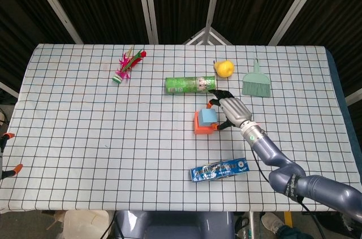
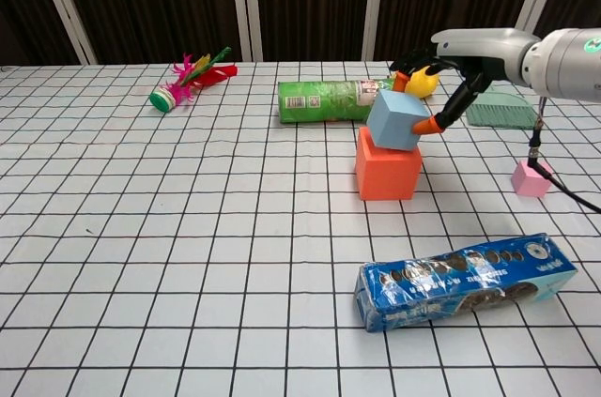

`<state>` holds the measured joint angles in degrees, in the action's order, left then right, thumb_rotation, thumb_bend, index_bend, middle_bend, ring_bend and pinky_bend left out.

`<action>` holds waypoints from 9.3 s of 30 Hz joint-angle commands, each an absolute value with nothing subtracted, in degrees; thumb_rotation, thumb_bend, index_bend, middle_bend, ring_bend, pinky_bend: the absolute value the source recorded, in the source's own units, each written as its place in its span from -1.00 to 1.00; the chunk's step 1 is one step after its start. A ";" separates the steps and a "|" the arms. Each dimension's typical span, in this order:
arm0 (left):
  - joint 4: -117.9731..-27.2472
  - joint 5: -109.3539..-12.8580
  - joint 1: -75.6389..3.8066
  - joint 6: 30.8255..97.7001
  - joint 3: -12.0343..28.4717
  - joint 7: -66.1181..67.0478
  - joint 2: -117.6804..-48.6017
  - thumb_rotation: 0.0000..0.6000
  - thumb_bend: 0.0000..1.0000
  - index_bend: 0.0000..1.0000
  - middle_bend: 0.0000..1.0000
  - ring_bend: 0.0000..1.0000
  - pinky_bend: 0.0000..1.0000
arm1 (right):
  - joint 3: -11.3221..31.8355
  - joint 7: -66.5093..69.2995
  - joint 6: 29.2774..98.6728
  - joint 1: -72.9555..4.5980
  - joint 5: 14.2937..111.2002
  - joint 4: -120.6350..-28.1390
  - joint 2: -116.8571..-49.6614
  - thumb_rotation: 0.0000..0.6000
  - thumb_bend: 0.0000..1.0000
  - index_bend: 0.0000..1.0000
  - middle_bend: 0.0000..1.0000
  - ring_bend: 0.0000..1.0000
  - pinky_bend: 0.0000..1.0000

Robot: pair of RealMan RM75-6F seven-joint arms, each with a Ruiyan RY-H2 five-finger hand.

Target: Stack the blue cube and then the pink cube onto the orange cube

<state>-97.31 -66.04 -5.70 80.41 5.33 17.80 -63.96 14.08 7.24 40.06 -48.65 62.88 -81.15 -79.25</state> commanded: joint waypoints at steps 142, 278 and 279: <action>-97.13 -65.52 -5.63 79.91 5.57 15.42 -62.89 1.00 -0.59 -0.57 -0.98 -1.00 -0.96 | 7.71 -8.41 47.38 -45.94 53.34 -89.69 -72.47 1.00 -0.54 -0.62 -0.85 -0.95 -1.00; -99.32 -64.41 -3.45 84.10 6.39 18.41 -63.00 1.00 -0.59 -0.56 -0.98 -1.00 -0.96 | 9.04 -2.03 39.73 -38.76 60.57 -67.10 -81.13 1.00 -0.41 -0.39 -0.85 -0.95 -1.00; -99.31 -64.41 -3.43 84.13 6.39 18.41 -62.99 1.00 -0.59 -0.56 -0.98 -1.00 -0.96 | 9.05 -2.05 39.67 -38.79 60.49 -66.93 -81.24 1.00 -0.41 -0.37 -0.85 -0.95 -1.00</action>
<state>-99.31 -64.41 -3.43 84.14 6.39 18.41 -63.00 9.03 -2.02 39.73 -38.75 60.57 -67.00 -81.17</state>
